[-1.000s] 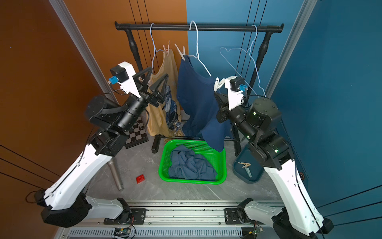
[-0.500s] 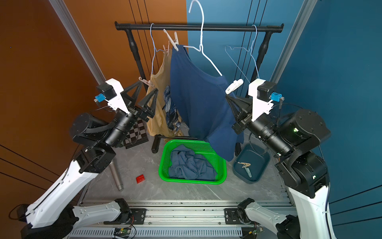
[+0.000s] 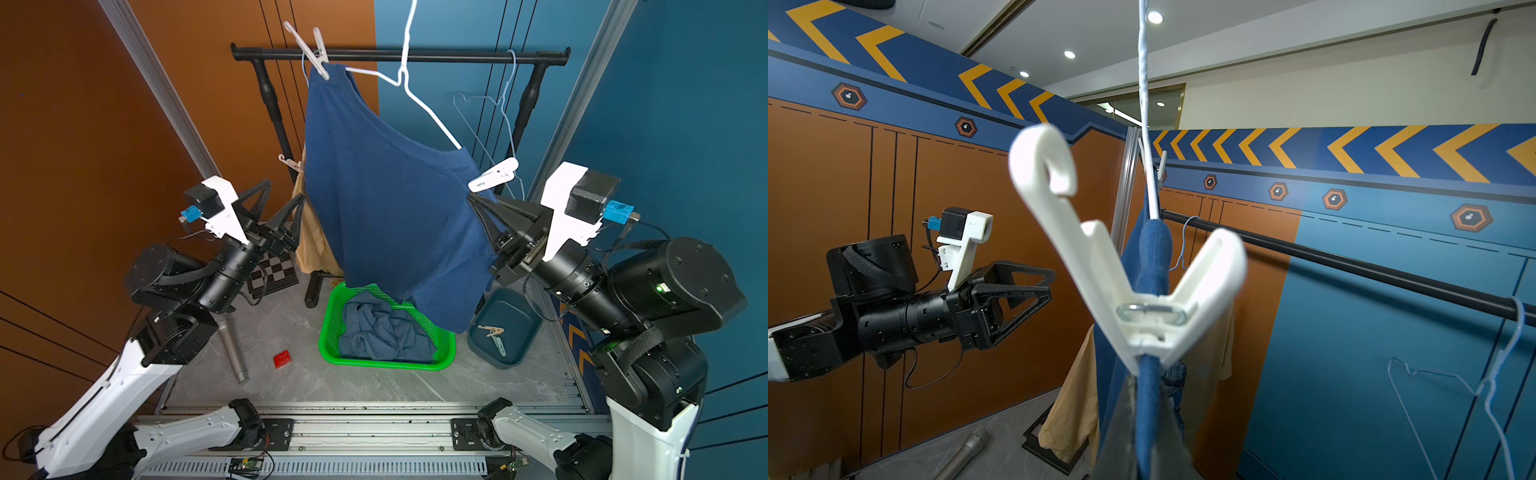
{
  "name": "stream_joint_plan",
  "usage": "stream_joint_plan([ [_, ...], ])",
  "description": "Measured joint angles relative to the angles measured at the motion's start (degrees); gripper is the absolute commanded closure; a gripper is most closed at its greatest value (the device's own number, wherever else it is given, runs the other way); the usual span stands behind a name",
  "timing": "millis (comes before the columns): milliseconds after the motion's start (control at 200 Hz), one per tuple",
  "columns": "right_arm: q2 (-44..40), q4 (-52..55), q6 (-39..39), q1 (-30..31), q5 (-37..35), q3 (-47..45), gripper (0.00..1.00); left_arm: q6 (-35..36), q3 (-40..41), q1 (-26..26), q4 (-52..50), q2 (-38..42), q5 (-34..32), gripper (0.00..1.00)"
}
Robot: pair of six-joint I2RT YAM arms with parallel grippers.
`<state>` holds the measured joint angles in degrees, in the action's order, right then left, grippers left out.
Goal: Remove the clothespins securing t-shirts to the hanger
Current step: Pick up the hanger from the clothes rail.
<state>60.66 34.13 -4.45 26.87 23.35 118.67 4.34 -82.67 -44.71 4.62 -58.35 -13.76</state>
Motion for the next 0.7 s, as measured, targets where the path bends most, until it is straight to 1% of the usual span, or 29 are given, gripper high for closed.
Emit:
stream_joint_plan([
  [551,-7.0,6.3,-0.3,-0.3,0.5,-0.5,1.00,0.0,2.8,-0.7,-1.7,2.1,-1.0,0.26],
  [701,-9.1,6.8,-0.2,-0.3,0.9,-3.0,1.00,0.0,3.9,-1.1,-1.7,2.9,-1.4,0.26],
])
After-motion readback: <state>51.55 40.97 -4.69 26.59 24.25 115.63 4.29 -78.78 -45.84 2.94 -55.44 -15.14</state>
